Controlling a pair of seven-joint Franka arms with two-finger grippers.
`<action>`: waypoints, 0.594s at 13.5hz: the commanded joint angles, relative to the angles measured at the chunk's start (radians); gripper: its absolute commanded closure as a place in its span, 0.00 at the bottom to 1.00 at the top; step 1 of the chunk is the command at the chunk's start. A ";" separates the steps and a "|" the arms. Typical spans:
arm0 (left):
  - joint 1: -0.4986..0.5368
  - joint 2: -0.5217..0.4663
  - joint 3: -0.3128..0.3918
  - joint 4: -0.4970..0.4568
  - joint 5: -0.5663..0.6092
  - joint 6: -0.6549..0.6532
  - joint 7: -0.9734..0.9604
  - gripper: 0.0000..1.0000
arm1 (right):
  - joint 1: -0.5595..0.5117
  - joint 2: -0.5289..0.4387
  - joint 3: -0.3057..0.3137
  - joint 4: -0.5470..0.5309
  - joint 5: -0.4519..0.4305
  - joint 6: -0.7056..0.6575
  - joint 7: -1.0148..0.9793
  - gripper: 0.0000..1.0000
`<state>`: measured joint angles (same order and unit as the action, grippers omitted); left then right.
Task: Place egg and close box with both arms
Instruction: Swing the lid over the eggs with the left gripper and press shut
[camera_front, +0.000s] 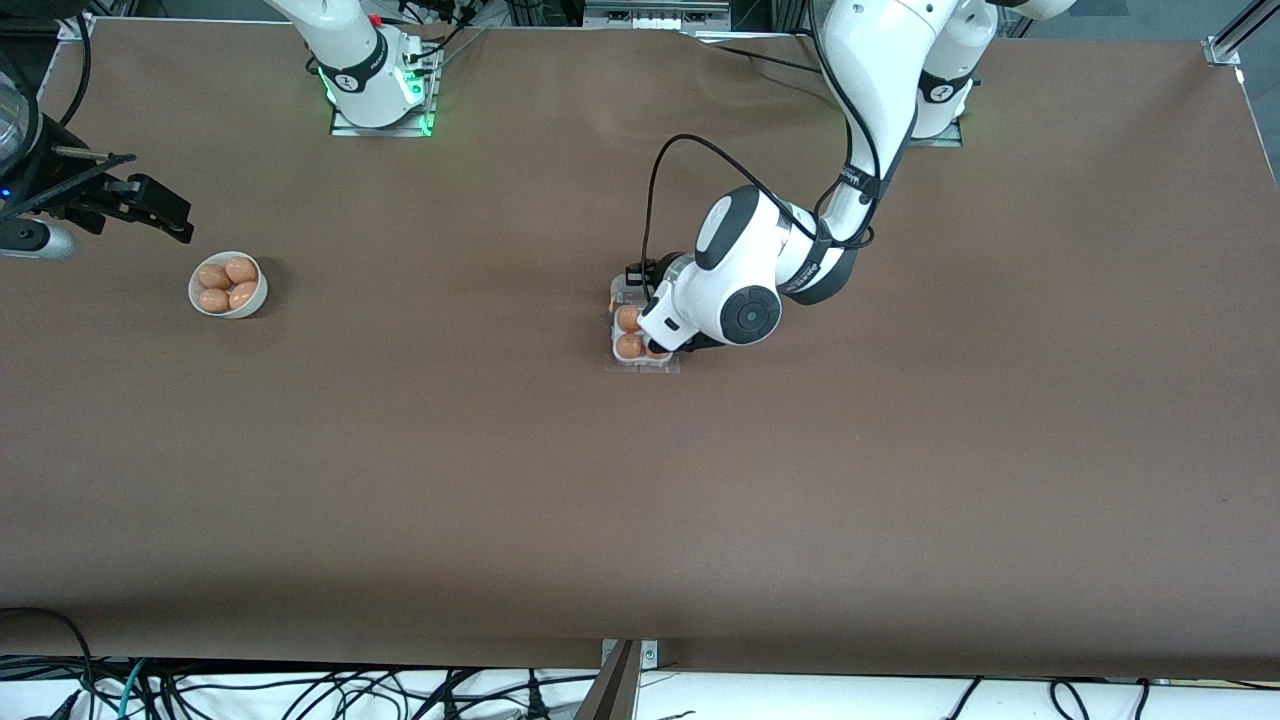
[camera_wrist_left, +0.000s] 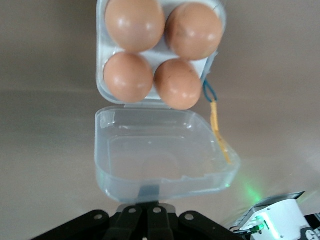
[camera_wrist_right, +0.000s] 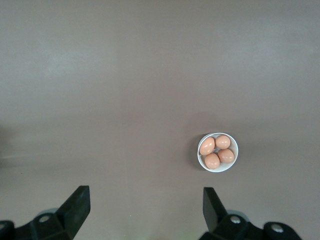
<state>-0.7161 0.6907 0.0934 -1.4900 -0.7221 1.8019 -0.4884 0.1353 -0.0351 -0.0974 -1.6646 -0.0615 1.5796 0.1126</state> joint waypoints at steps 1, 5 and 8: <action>-0.003 0.019 0.025 0.045 0.027 -0.007 -0.026 1.00 | -0.006 -0.005 0.001 0.006 0.016 -0.021 -0.001 0.00; -0.003 0.035 0.035 0.046 0.027 0.048 -0.026 1.00 | -0.006 -0.005 0.001 0.006 0.014 -0.021 -0.001 0.00; 0.001 0.042 0.042 0.048 0.027 0.094 -0.026 1.00 | -0.006 -0.005 0.001 0.006 0.016 -0.021 -0.001 0.00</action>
<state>-0.7154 0.7131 0.1278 -1.4796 -0.7218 1.8860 -0.4926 0.1351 -0.0351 -0.0974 -1.6646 -0.0615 1.5739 0.1128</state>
